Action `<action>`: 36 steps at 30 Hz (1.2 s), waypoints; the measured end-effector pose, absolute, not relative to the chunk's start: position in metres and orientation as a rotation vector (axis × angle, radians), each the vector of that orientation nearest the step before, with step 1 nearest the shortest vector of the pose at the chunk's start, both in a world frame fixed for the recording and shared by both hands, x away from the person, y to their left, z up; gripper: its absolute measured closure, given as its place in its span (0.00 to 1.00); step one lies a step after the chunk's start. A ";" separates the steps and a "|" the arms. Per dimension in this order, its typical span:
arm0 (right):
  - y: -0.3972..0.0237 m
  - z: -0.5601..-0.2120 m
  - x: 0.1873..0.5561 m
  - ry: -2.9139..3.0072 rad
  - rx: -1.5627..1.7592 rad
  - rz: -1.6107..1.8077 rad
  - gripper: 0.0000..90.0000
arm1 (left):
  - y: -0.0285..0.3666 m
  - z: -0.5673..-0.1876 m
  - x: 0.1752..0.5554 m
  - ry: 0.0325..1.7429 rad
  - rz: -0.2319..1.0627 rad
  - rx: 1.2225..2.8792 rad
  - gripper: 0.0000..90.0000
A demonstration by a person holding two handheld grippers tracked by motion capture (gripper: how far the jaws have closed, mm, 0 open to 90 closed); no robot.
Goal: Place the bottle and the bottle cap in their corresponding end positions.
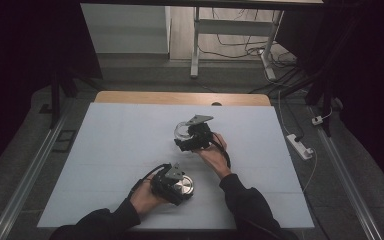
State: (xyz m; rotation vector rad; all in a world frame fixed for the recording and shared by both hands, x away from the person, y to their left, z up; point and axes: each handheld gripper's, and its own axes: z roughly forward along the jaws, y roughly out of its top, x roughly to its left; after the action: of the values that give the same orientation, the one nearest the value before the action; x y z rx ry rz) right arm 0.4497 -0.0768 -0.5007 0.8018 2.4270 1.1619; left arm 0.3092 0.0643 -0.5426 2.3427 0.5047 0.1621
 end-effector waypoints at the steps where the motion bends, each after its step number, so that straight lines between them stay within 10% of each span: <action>1: -0.076 -0.501 0.450 2.432 0.792 1.158 0.12 | 0.064 -0.543 0.309 0.509 0.169 2.346 0.19; 36: -0.093 -0.481 0.429 2.464 0.756 1.179 0.00 | 0.099 -0.523 0.305 0.567 0.049 2.134 0.00</action>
State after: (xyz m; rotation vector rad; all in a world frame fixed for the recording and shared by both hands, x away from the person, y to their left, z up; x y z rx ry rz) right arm 0.4291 -0.0931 -0.4813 0.7558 2.4636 1.1787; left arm 0.3049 0.0990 -0.5228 2.1341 0.5674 0.0488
